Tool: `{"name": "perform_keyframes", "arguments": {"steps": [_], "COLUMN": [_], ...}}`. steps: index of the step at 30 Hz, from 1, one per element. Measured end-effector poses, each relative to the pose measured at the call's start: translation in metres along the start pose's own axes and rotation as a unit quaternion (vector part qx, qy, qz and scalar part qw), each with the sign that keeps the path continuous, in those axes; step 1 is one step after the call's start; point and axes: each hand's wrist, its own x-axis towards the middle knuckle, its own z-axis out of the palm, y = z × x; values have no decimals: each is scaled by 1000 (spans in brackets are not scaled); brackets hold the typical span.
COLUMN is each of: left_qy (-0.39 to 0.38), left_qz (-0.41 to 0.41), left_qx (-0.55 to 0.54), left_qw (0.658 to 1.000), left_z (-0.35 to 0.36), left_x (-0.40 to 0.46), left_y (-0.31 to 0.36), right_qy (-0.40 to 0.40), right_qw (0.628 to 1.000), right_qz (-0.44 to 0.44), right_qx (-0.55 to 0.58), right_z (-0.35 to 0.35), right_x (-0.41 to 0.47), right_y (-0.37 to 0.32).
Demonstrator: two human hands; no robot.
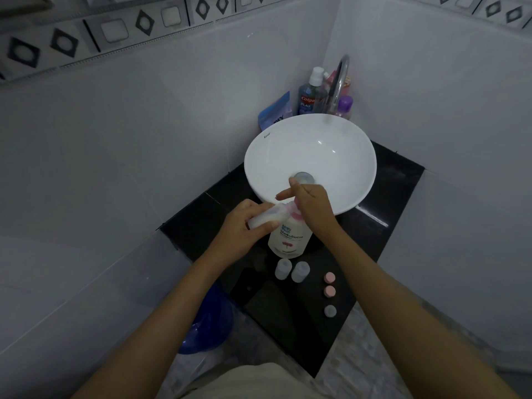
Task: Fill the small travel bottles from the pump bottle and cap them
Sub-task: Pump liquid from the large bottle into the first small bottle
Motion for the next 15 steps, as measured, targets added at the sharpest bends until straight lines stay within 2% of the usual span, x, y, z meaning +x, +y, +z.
{"name": "perform_keyframes", "arguments": {"steps": [5, 11, 15], "left_qy": [1, -7, -10], "left_qz": [9, 1, -12], "left_qx": [3, 5, 6], "left_qw": [1000, 1000, 1000], "left_z": [-7, -4, -1], "left_x": [2, 3, 3], "left_y": [6, 2, 0], "right_qy": [7, 4, 18], "right_qw": [999, 1000, 1000], "right_qz": [-33, 7, 3], "right_qx": [1, 18, -5], "right_z": [-3, 2, 3], "right_x": [-1, 0, -1], "right_y": [-11, -1, 4]}}
